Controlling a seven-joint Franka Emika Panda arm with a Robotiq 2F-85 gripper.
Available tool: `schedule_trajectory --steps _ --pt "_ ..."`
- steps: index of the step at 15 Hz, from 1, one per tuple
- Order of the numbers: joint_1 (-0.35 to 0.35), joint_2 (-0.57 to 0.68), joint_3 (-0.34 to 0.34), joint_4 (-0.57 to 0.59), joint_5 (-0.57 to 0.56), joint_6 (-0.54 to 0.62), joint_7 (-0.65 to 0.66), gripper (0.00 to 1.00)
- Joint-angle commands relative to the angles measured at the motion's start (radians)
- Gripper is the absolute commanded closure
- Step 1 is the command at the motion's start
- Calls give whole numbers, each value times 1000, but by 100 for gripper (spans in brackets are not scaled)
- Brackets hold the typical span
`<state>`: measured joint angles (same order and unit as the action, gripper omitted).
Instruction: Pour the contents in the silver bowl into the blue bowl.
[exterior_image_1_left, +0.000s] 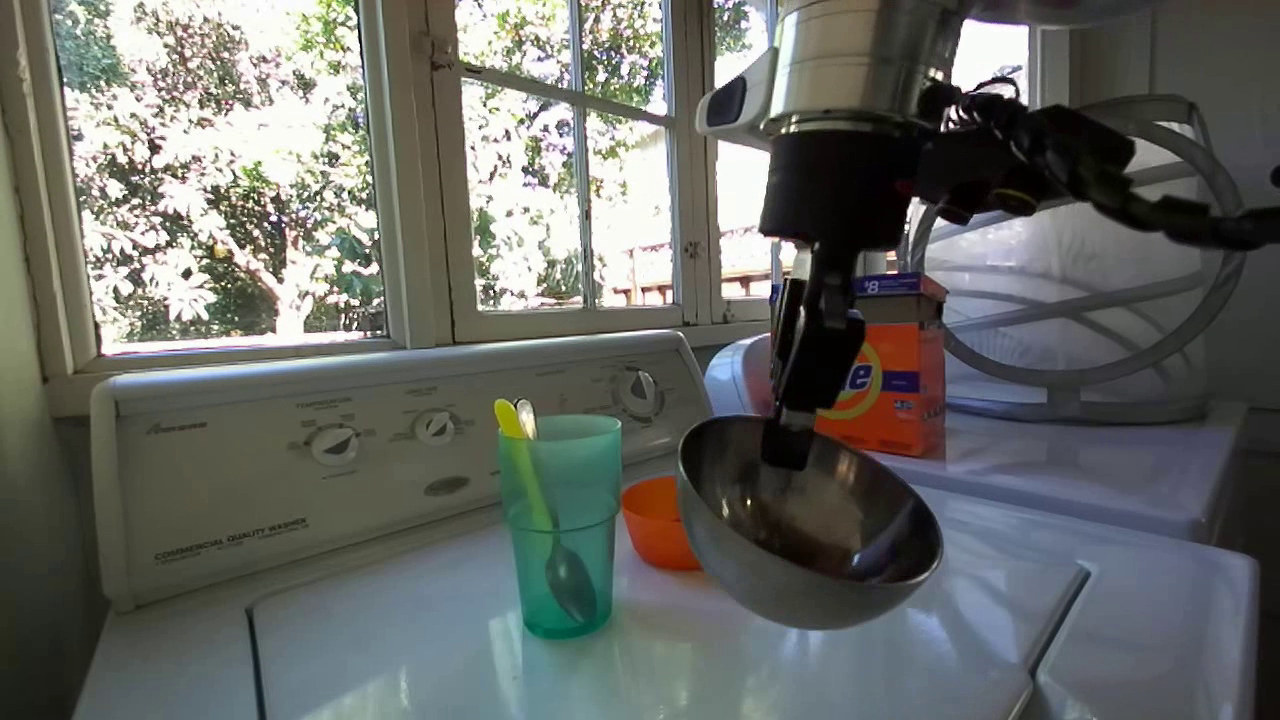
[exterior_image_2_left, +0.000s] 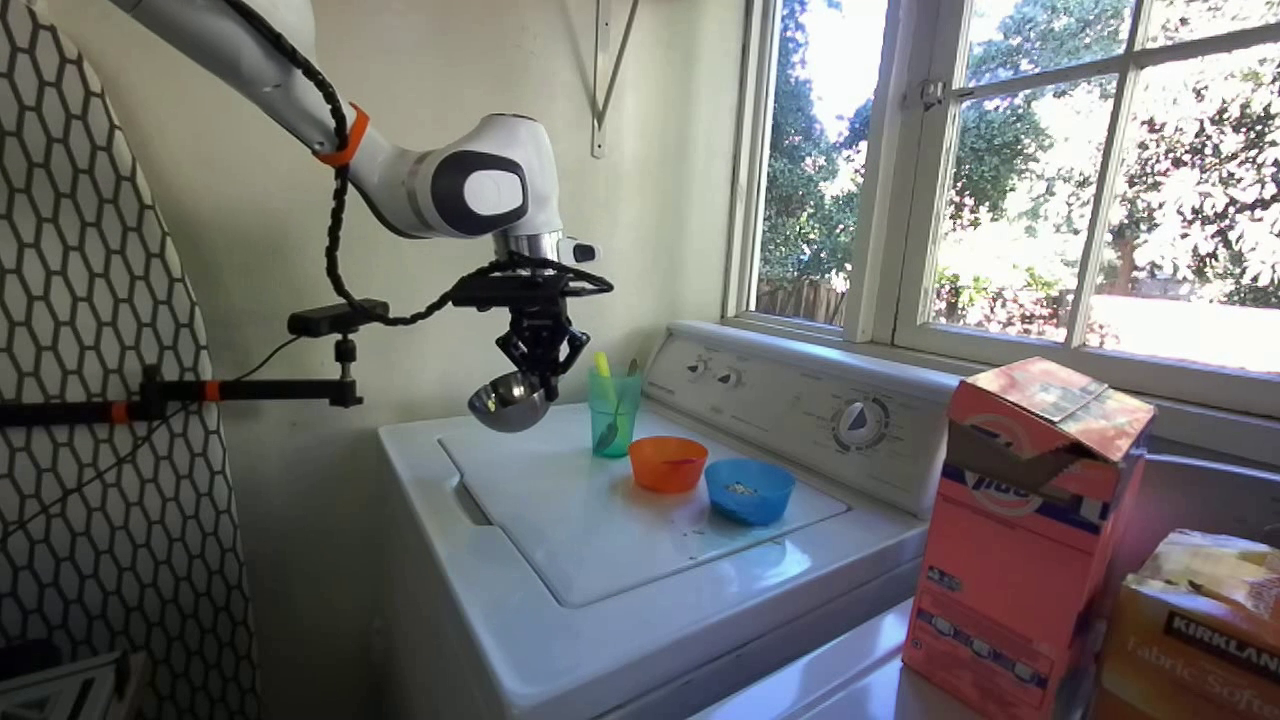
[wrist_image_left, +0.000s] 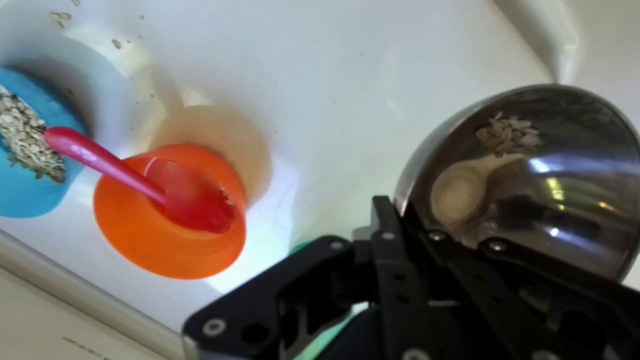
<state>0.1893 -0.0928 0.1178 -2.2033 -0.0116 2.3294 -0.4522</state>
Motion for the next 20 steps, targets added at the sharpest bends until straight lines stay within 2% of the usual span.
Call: schedule_trajectory --steps 1,5,10,16,20 --pt "9 103 30 114 -15 -112 -28 99" --pt "6 208 61 198 18 -119 -55 99" --pt "-1 301 96 248 40 -103 -75 99" --pt "-14 347 121 282 60 -106 -99 99" --pt "-28 349 128 324 69 -176 -154 99"
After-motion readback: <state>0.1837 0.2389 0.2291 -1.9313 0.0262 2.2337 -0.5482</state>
